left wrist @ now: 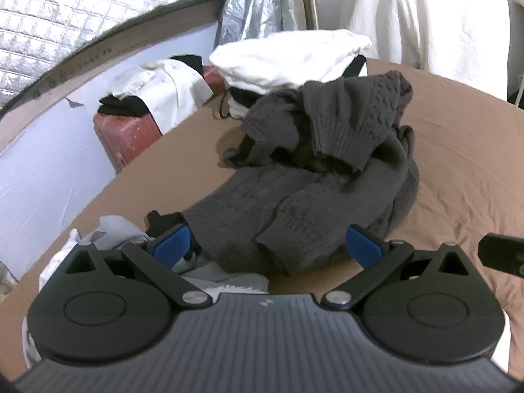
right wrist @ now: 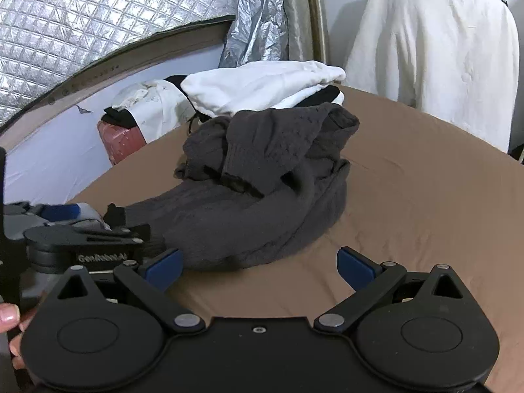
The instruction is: Fold clothes
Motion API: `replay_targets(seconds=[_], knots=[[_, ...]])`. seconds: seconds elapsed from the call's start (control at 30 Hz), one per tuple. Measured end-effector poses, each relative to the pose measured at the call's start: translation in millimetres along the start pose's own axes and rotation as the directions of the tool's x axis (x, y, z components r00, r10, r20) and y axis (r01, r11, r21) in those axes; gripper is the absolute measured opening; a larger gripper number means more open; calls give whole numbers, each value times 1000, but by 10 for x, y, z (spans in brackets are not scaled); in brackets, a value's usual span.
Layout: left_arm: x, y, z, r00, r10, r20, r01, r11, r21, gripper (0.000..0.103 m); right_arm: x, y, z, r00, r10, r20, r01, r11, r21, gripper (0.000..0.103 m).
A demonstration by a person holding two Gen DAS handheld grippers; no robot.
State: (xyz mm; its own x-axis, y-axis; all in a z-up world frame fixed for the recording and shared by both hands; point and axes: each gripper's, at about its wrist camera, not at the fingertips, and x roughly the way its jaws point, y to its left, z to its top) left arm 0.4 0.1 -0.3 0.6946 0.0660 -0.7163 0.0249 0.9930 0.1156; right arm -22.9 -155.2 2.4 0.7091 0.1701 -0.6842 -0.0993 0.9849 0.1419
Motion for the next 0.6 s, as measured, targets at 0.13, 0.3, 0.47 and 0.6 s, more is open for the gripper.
replay_targets(seconds=[0.13, 0.3, 0.47, 0.6], knots=[[63, 5, 18, 999, -45, -9, 45, 999, -17, 103, -4, 14, -5, 1000, -7, -4, 7, 1000, -13, 102], [22, -9, 35, 998, -55, 28, 56, 998, -13, 103, -9, 31, -12, 1000, -15, -9, 15, 999, -28, 102], [11, -140, -5, 998, -47, 44, 47, 999, 1, 103, 25, 132, -40, 999, -35, 1, 35, 999, -40, 102], [24, -156, 0, 998, -50, 34, 50, 999, 2, 103, 41, 114, -47, 1000, -27, 7, 27, 999, -32, 102]])
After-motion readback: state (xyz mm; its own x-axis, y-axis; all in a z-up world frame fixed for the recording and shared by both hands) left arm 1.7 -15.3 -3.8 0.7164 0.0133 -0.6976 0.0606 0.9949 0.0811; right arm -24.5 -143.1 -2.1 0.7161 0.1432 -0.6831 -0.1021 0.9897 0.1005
